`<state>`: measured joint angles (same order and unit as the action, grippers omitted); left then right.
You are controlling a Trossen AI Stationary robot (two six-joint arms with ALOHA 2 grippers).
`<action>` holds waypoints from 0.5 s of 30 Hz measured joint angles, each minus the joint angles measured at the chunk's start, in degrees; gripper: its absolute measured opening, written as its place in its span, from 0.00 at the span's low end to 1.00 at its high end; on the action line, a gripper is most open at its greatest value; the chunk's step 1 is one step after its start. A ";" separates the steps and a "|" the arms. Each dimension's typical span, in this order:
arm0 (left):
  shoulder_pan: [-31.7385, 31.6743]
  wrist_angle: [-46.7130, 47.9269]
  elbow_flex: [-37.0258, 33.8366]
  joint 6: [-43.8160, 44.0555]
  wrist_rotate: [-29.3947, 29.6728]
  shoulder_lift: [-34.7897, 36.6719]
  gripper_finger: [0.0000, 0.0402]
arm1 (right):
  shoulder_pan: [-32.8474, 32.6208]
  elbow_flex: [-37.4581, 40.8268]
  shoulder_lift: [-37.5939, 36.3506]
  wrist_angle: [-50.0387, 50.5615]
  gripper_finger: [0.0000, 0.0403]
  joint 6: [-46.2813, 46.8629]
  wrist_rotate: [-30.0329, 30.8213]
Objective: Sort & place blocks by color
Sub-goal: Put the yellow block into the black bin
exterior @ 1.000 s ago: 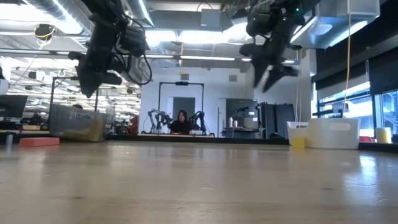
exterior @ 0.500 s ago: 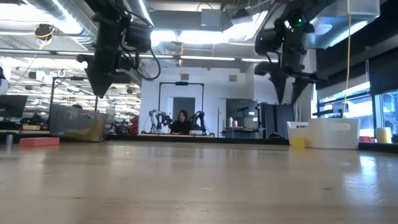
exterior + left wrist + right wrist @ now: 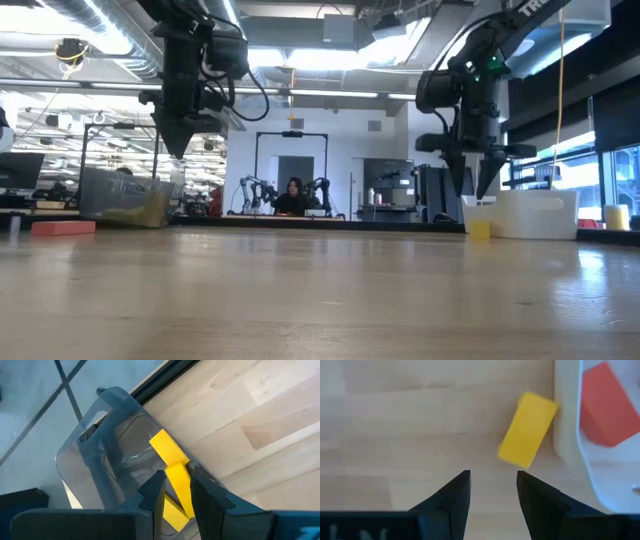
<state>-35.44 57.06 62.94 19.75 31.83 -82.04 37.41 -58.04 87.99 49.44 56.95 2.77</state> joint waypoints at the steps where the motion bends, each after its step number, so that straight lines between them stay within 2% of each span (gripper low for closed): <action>1: 0.00 0.02 0.00 -0.02 0.00 0.00 0.21 | -0.01 0.43 0.00 -0.44 0.40 0.00 1.07; 6: -0.02 -0.10 0.00 -0.90 0.00 -0.01 0.21 | 0.00 2.14 0.00 -4.10 0.40 -0.01 5.72; 15: 0.00 -0.22 0.00 -0.94 0.02 0.00 0.21 | 0.00 5.80 0.00 -10.40 0.40 -0.20 7.27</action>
<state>-35.44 56.84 62.94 18.81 31.86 -82.04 37.41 -52.25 87.99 39.05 56.74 10.04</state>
